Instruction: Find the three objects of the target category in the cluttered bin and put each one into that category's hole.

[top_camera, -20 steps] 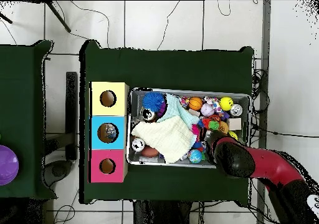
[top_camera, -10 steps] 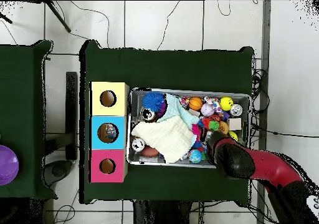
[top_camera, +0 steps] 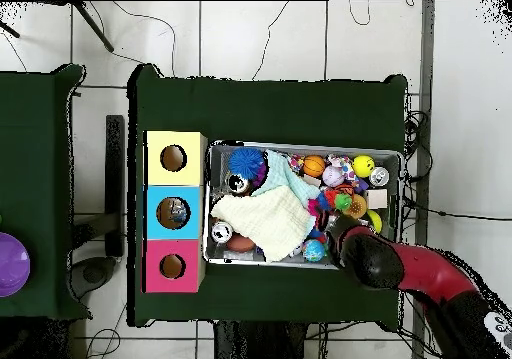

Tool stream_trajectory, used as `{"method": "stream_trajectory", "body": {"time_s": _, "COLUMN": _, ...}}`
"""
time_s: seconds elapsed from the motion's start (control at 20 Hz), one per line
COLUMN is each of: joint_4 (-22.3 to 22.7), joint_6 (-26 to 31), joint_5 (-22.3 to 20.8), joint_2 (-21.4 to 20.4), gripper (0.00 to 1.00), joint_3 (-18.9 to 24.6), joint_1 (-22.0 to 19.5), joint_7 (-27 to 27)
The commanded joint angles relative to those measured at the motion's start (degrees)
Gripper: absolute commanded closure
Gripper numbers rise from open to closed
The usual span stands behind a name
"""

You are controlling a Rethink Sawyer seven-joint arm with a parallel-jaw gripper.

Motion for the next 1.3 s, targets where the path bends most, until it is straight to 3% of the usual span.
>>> {"method": "stream_trajectory", "body": {"time_s": 0.05, "joint_4": -1.14, "joint_6": -3.70, "joint_5": -4.75, "joint_2": 4.32, "gripper": 0.00, "joint_3": -2.03, "joint_1": 0.53, "joint_7": 1.30}}
{"method": "stream_trajectory", "body": {"time_s": 0.25, "joint_4": -1.43, "joint_6": -3.97, "joint_5": -5.18, "joint_2": 4.70, "gripper": 0.00, "joint_3": -2.23, "joint_1": 0.58, "joint_7": 1.35}}
{"method": "stream_trajectory", "body": {"time_s": 0.55, "joint_4": -1.53, "joint_6": -0.25, "joint_5": -5.39, "joint_2": 5.35, "gripper": 0.00, "joint_3": 1.42, "joint_1": -4.29, "joint_7": -3.03}}
{"method": "stream_trajectory", "body": {"time_s": 0.9, "joint_4": -2.88, "joint_6": 0.96, "joint_5": -6.38, "joint_2": 6.29, "gripper": 0.00, "joint_3": 2.51, "joint_1": -5.87, "joint_7": -5.03}}
{"method": "stream_trajectory", "body": {"time_s": 1.15, "joint_4": -2.46, "joint_6": 2.19, "joint_5": -6.11, "joint_2": 4.64, "gripper": 0.00, "joint_3": 2.54, "joint_1": -5.69, "joint_7": -5.22}}
{"method": "stream_trajectory", "body": {"time_s": 1.3, "joint_4": -2.08, "joint_6": 1.31, "joint_5": -6.16, "joint_2": 3.48, "gripper": 0.00, "joint_3": 0.88, "joint_1": -3.29, "joint_7": -3.14}}
